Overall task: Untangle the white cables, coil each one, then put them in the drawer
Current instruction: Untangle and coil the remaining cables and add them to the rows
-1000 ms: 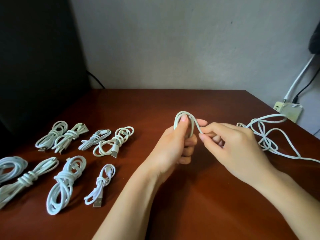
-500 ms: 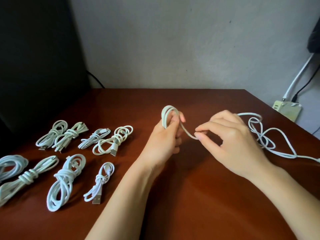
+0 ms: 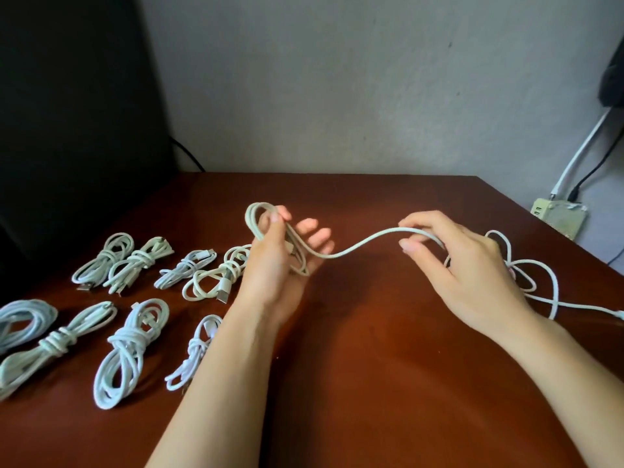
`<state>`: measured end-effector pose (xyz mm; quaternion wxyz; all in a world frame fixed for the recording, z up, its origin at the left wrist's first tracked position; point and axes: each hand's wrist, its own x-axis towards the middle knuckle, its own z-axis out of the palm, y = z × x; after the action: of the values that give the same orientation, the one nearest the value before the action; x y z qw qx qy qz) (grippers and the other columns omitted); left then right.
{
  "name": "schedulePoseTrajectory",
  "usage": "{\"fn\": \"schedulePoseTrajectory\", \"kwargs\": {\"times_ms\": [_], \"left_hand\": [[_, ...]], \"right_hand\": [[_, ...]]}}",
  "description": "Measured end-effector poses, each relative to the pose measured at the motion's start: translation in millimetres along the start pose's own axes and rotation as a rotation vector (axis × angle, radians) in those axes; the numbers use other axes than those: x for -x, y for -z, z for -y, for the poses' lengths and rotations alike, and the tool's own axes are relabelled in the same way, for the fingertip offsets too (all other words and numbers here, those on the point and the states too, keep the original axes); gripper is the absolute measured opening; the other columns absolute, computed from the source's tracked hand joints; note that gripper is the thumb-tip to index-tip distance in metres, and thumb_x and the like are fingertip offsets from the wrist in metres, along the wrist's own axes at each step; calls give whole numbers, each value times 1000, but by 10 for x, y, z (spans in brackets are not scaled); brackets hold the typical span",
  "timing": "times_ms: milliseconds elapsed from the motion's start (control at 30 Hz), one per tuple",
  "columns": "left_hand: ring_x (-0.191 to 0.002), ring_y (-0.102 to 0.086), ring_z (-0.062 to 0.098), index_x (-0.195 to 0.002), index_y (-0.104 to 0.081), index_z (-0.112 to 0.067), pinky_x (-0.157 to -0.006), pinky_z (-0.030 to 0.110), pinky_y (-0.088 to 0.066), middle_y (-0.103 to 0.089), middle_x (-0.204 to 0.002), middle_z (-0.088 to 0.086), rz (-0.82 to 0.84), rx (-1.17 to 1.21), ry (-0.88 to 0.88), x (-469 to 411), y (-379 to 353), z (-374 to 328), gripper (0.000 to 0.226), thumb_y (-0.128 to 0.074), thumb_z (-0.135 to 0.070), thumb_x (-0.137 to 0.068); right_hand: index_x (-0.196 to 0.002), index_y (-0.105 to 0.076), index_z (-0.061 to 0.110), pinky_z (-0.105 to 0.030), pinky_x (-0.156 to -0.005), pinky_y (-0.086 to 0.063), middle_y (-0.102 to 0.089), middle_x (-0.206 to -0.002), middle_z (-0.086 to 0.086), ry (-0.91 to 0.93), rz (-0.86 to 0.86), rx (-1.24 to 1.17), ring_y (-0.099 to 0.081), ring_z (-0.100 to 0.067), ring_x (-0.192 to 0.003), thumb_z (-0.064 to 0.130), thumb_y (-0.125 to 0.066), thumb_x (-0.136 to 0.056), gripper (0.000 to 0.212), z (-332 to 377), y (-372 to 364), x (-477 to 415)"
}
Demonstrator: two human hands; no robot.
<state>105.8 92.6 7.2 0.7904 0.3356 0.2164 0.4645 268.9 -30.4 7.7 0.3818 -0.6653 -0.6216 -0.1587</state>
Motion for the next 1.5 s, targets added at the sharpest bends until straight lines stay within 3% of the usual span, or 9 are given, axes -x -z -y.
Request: {"fn": "schedulePoseTrajectory", "kwargs": {"times_ms": [133,233,433,533,633,933,1167,1400,1500], "left_hand": [[-41,-36,6,-78,-43,-22,-60,26,-52,-37,-53,-6,-37,181,52,-51,73,-70,33,-28,-31,-105],[-39,-28,5,-76,-41,-23,-45,17,-38,-30,-51,-7,-98,115,17,-104,99,-53,34,-25,-29,-106],[-45,-34,4,-79,-44,-25,-49,24,-36,-35,-62,-7,-177,-605,-259,-160,100,136,32,-27,-32,-105],[-64,-42,8,-84,-46,-23,-71,28,-36,-42,-72,-9,-56,-917,-480,-150,123,215,27,-28,-25,-104],[-60,-41,4,-88,-44,-11,-62,18,-33,-41,-70,-8,101,-1107,-560,-76,79,294,22,-30,-16,-103],[-71,-40,12,-88,-47,-4,-68,28,-40,-43,-79,3,590,-1001,-184,75,-48,300,21,-37,-13,-103],[-49,-36,4,-83,-55,-18,-46,16,-36,-39,-69,-3,635,-729,423,280,-177,273,64,-32,-77,-71],[-53,-30,5,-86,-52,-19,-42,12,-31,-38,-66,-3,784,-511,606,293,-209,260,79,-37,-89,-52],[-54,-30,4,-88,-47,-19,-43,10,-29,-36,-66,-6,845,-520,609,305,-198,247,64,-64,-75,-64]], "right_hand": [[-99,-67,12,0,-69,-36,-61,-81,13,171,-57,-41,-54,2,-75,29,-49,-94,25,148,-40,38],[-90,-71,9,-16,-63,-50,-68,-80,4,291,-71,-41,-60,-5,-68,22,-53,-94,22,210,-76,62],[-73,-65,11,-23,-49,-43,-64,-68,5,440,30,-7,-51,-2,-56,22,-57,-93,24,378,-143,126],[-72,-61,9,-27,-46,-43,-62,-66,4,479,74,-21,-57,-12,-54,25,-52,-95,30,462,-164,169],[-70,-61,9,-19,-48,-33,-57,-62,5,479,92,-36,-48,-10,-52,26,-48,-97,35,521,-156,172],[-68,-64,2,2,-64,-25,-31,-72,25,394,-180,-127,-30,11,-63,19,-50,-96,35,443,-92,104],[-74,-66,1,-7,-58,-37,-52,-65,11,270,-305,-136,-51,-4,-60,23,-46,-99,38,338,-27,58],[-76,-63,4,-12,-52,-36,-45,-56,15,139,-266,-138,-52,-13,-56,22,-52,-94,28,253,-52,33],[-75,-56,13,-7,-51,-31,-39,-48,11,52,-238,-203,-48,-4,-51,28,-54,-91,22,235,-82,30]]}}
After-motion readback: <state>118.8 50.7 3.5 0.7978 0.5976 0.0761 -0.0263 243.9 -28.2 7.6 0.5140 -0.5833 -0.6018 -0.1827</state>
